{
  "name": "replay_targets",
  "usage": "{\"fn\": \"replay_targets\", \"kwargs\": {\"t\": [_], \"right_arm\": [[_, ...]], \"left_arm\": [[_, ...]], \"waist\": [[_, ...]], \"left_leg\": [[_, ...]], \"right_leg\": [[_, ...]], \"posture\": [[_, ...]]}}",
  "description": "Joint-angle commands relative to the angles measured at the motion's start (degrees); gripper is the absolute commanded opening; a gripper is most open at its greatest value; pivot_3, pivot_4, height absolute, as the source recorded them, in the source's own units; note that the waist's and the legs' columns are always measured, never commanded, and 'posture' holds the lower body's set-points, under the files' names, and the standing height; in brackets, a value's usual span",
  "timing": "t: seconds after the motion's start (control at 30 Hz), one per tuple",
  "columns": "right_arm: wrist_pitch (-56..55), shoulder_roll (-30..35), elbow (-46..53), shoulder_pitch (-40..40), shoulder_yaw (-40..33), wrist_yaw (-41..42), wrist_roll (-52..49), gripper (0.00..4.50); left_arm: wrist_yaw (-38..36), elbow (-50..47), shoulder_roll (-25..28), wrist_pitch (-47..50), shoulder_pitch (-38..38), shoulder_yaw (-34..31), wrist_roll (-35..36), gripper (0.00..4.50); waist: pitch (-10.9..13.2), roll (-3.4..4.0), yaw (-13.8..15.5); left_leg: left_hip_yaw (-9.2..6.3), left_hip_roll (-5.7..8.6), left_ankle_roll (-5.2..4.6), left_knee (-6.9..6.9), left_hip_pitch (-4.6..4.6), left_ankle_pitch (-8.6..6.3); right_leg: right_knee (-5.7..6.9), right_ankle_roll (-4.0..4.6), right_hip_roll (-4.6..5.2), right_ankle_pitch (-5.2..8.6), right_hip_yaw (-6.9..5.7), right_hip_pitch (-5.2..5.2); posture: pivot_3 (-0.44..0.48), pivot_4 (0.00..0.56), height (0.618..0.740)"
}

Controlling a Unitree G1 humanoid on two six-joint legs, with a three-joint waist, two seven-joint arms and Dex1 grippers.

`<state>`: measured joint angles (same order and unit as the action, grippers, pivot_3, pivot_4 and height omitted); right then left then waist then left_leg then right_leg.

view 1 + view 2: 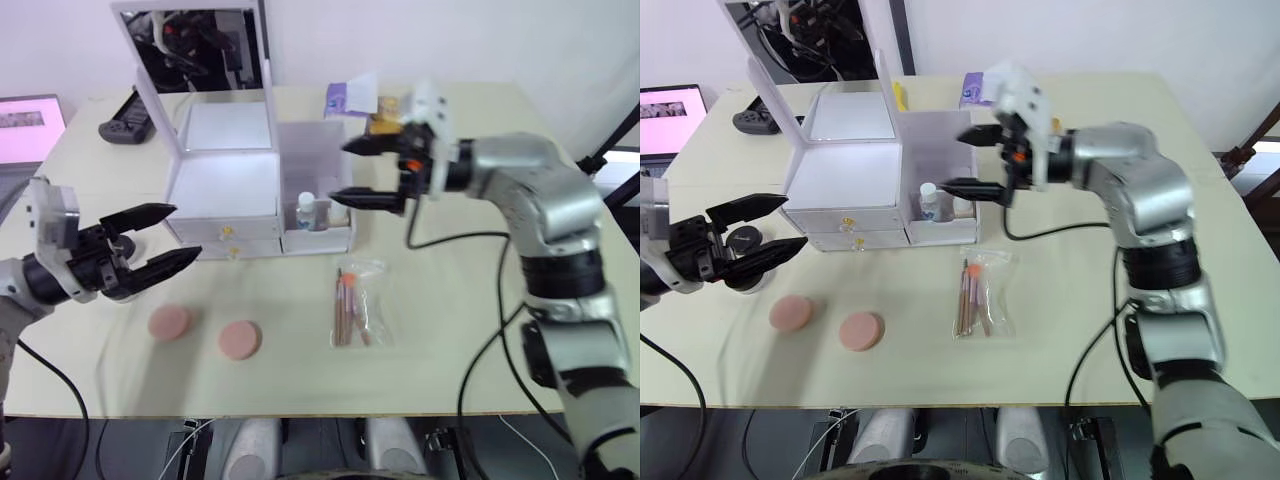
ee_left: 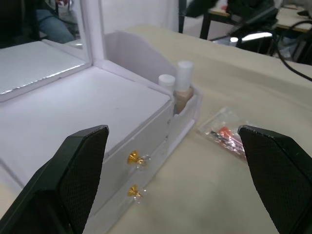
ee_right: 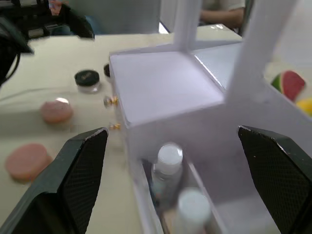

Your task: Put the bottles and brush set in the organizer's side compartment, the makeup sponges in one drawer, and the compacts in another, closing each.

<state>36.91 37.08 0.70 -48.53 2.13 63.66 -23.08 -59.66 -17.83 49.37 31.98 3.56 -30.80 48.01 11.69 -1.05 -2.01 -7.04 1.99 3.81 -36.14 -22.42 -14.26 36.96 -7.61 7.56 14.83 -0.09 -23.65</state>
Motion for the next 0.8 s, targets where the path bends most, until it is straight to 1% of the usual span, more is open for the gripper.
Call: {"fn": "replay_targets", "kwargs": {"t": [0.03,0.1,0.13,0.27,0.33,0.4,0.47,0.53,0.63,0.7,0.8], "right_arm": [[-5.75,3.08,-2.25,3.74,-8.28,1.12,-2.38,4.49],[-10.75,6.94,-6.25,7.26,-10.77,2.68,-0.56,4.49],[-12.63,8.21,-7.51,8.24,-11.12,3.27,0.19,4.49],[-15.18,11.01,-14.0,10.9,-14.85,2.53,-0.26,4.49],[-21.33,12.99,-21.64,13.07,-17.36,2.4,1.51,4.49],[-24.18,13.9,-26.22,14.9,-19.49,1.81,1.49,4.49],[-27.0,14.24,-28.62,16.85,-20.17,1.61,1.95,4.49],[-29.26,14.28,-30.89,18.86,-20.86,1.38,2.38,4.49],[-31.6,14.04,-33.69,19.89,-21.54,0.08,2.47,4.49],[-32.2,14.01,-34.45,20.02,-21.62,-0.2,2.25,4.49],[-32.25,14.03,-33.92,20.14,-21.33,-0.16,1.88,4.49]], "left_arm": [[-0.11,3.02,1.33,-0.97,-0.27,-6.28,0.91,4.5],[-0.75,8.55,1.96,-3.16,-1.81,-10.7,-1.24,4.5],[-1.12,10.3,2.2,-4.15,-2.41,-11.84,-2.17,4.5],[-2.89,20.89,3.34,-10.41,-5.65,-16.56,-6.8,4.5],[-4.55,31.14,4.1,-14.54,-8.96,-20.92,-8.98,4.5],[-6.07,37.4,4.54,-16.53,-11.62,-23.58,-9.6,4.5],[-6.98,42.61,5.12,-20.44,-12.26,-23.97,-11.0,4.5],[-5.95,47.48,5.59,-24.49,-11.4,-24.69,-12.29,4.5],[-6.19,52.73,6.5,-27.97,-10.31,-24.66,-13.02,4.5],[-7.2,54.88,7.15,-28.55,-9.91,-24.1,-12.87,4.5],[-8.02,55.38,7.36,-28.86,-9.63,-23.35,-12.59,4.5]], "waist": [[0.01,0.01,-0.36],[0.01,0.02,-0.65],[0.02,0.03,-0.67],[0.02,0.04,-0.91],[0.02,0.03,-0.82],[0.01,0.03,-0.68],[0.01,0.02,-0.48],[0.01,0.03,-0.21],[0.01,0.03,-0.24],[0.01,0.03,-0.42],[0.01,0.04,-0.59]], "left_leg": [[0.01,0.0,0.0,0.0,0.0,0.0],[0.01,-0.03,0.0,0.02,0.04,0.0],[0.02,-0.04,0.0,0.03,0.06,0.0],[0.15,-0.07,-0.01,0.06,0.1,0.0],[0.15,-0.08,-0.01,0.02,0.1,0.0],[0.18,-0.08,-0.01,0.03,0.11,0.0],[0.22,-0.06,-0.06,0.06,0.09,-0.03],[0.22,-0.07,-0.06,0.04,0.08,-0.03],[0.21,-0.08,-0.02,-0.03,0.12,-0.01],[0.22,-0.08,-0.02,-0.06,0.15,-0.01],[0.22,-0.08,-0.02,-0.01,0.17,-0.01]], "right_leg": [[0.01,0.0,0.0,0.0,0.0,0.0],[0.06,0.0,-0.02,0.0,0.0,-0.03],[0.07,0.01,-0.03,0.0,0.0,-0.03],[0.07,0.01,-0.03,0.01,0.03,-0.03],[0.07,0.02,-0.03,0.01,0.03,-0.02],[0.0,0.02,-0.03,0.01,0.03,0.0],[-0.06,0.02,0.02,0.01,0.04,0.01],[-0.03,0.02,0.01,0.01,0.04,0.01],[0.01,0.07,0.01,-0.01,0.04,0.06],[0.01,0.1,0.02,-0.01,0.04,0.11],[0.01,0.06,0.02,-0.02,0.04,0.1]], "posture": [[0.0,0.15,0.74],[0.0,0.15,0.74],[0.0,0.15,0.74],[0.0,0.15,0.74],[0.0,0.15,0.74],[0.0,0.15,0.74],[0.0,0.15,0.74],[0.0,0.15,0.74],[0.0,0.15,0.74],[0.0,0.15,0.74],[0.0,0.15,0.74]]}}
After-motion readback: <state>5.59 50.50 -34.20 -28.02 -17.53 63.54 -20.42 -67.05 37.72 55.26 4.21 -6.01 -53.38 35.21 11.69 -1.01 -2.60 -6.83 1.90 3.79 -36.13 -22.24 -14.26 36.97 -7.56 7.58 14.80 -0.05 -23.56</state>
